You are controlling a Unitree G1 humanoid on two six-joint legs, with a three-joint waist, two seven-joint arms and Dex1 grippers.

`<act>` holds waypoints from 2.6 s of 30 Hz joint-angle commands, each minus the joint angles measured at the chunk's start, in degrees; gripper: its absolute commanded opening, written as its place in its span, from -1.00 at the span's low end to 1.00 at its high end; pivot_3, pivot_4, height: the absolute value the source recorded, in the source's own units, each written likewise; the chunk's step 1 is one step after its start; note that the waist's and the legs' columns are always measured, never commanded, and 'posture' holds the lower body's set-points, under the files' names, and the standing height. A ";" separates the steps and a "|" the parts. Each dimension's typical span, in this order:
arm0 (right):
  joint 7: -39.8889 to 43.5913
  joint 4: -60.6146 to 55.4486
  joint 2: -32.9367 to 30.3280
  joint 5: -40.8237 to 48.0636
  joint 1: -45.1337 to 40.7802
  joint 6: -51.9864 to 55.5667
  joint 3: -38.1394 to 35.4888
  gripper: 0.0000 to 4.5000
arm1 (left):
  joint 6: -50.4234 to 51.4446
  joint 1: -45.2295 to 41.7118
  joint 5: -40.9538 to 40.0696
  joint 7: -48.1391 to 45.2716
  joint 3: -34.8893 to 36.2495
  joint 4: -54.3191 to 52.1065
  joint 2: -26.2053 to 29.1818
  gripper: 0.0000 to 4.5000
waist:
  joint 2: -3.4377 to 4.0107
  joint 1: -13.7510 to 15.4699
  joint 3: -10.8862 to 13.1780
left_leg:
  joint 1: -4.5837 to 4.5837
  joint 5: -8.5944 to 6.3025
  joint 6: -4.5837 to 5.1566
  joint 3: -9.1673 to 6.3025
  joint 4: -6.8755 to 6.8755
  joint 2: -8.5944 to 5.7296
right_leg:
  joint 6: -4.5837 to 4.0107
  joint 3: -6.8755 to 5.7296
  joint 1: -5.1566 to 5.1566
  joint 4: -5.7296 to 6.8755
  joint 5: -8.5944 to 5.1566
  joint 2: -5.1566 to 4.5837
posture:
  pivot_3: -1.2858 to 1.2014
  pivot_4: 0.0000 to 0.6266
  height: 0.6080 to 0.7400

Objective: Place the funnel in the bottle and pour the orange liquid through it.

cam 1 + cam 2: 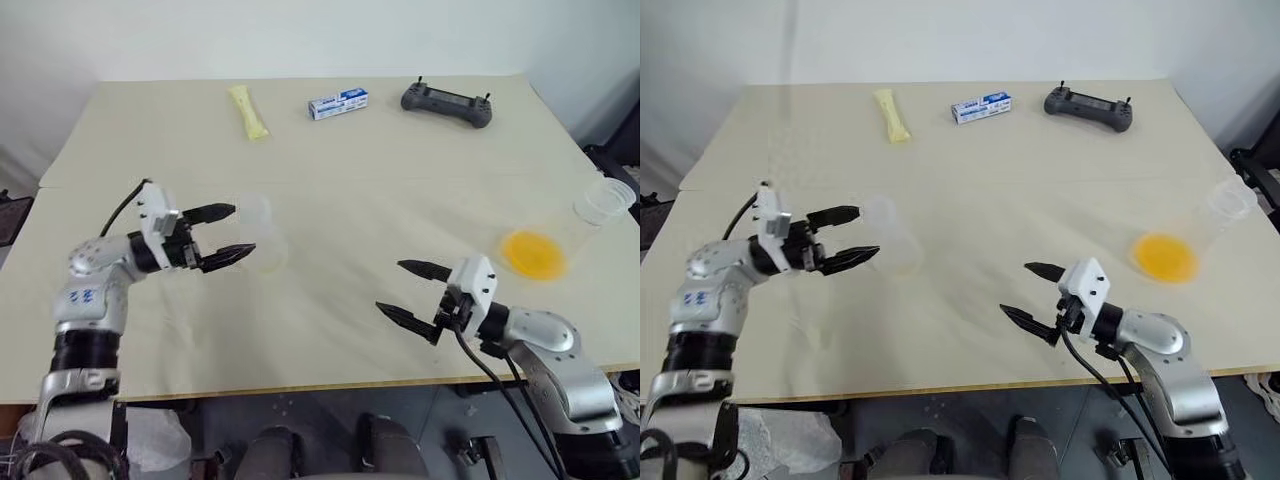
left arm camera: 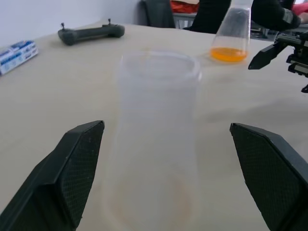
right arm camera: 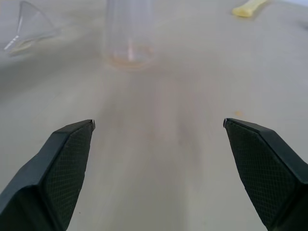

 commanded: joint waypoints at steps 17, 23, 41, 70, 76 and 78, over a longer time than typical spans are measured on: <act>-6.10 -10.05 -0.67 1.54 7.89 1.16 -5.93 1.00 | -2.48 -15.52 2.26 -8.97 -1.31 18.30 -6.19 0.08 | -0.06 0.42 0.02 | -0.04 0.02 0.04 0.01 0.07 0.00 | 0.03 0.00 0.00 0.01 0.01 0.00 | 0.03 -0.52 1.00; -5.50 -10.43 -1.84 3.82 7.85 1.75 -8.45 1.00 | -0.94 -19.86 2.30 -11.01 -2.56 15.52 -9.30 0.08 | -0.11 1.31 0.06 | -0.10 0.03 0.06 0.00 0.17 -0.01 | 0.05 0.00 0.00 -0.01 0.02 0.00 | 0.03 -0.52 1.00; -7.39 -14.95 -2.26 5.16 13.73 1.32 -10.14 1.00 | -4.71 -22.67 7.40 -11.10 -9.69 17.40 -22.46 0.08 | -0.15 1.39 0.08 | -0.24 0.03 0.09 -0.01 0.33 -0.01 | 0.07 -0.01 -0.02 -0.05 0.04 0.03 | 0.03 -0.52 1.00; -7.98 -12.75 -2.97 3.98 11.07 0.56 -9.76 1.00 | -5.57 -20.52 11.19 -6.00 -10.33 19.06 -22.09 0.99 | -0.15 1.48 0.08 | -0.35 0.02 0.12 -0.06 0.59 0.00 | 0.07 -0.01 -0.01 -0.03 0.04 0.03 | 0.03 -0.52 1.00; -7.56 -12.09 -2.79 3.65 9.98 0.63 -9.45 1.00 | -7.11 -22.20 10.82 -5.77 -9.19 22.61 -21.22 0.99 | -0.15 1.49 0.08 | -0.42 0.01 0.15 -0.09 0.69 0.00 | 0.07 -0.04 -0.01 -0.02 0.04 0.03 | 0.03 -0.52 1.00; -7.46 -12.20 -2.74 3.64 10.05 0.63 -9.46 1.00 | -6.94 -22.40 10.80 -6.17 -9.00 22.93 -20.57 0.99 | -0.15 1.49 0.08 | -0.43 0.01 0.15 -0.11 0.69 0.00 | 0.07 -0.05 -0.01 -0.01 0.04 0.03 | 0.03 -0.52 1.00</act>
